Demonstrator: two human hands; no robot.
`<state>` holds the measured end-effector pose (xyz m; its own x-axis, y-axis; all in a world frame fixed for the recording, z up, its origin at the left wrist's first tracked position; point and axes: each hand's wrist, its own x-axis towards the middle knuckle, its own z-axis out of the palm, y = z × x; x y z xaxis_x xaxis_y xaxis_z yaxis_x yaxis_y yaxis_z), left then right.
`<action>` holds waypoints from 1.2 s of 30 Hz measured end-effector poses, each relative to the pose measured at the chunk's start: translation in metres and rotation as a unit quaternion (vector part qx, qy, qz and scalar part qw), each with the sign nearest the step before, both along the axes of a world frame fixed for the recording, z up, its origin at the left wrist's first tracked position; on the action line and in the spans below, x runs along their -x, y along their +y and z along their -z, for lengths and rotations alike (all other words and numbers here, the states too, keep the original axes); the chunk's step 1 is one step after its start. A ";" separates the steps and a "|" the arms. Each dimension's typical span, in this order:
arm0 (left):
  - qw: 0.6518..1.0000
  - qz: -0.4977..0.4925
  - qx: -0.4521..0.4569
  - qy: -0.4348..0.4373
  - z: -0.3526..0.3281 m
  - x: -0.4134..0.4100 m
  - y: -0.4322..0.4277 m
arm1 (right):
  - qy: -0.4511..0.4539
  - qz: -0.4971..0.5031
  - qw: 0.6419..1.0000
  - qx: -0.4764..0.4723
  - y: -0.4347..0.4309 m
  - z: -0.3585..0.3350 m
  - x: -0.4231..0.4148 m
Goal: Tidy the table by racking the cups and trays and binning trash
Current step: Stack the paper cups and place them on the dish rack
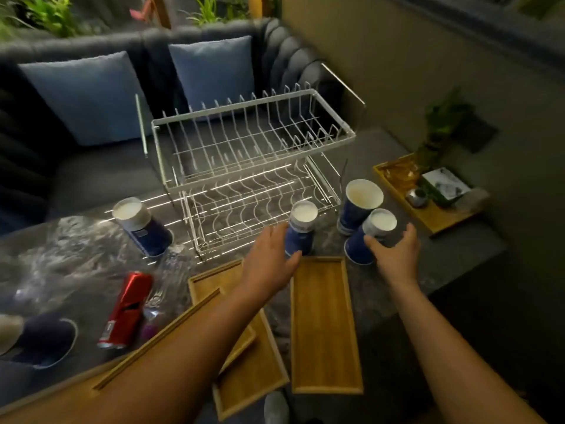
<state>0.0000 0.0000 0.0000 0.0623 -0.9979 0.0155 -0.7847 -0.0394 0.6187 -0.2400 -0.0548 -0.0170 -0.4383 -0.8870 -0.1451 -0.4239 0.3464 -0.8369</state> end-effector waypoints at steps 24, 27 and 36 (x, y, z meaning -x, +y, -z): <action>0.994 -0.065 -0.002 0.086 0.021 0.011 -0.065 | -0.012 -0.089 0.996 0.027 -0.023 0.027 0.024; 0.989 -0.082 0.042 0.116 0.014 0.004 -0.054 | -0.006 -0.072 0.996 0.054 -0.015 0.020 0.025; 0.889 -0.213 0.025 0.404 0.008 -0.034 0.004 | -0.118 -0.056 0.984 0.125 0.028 -0.001 0.010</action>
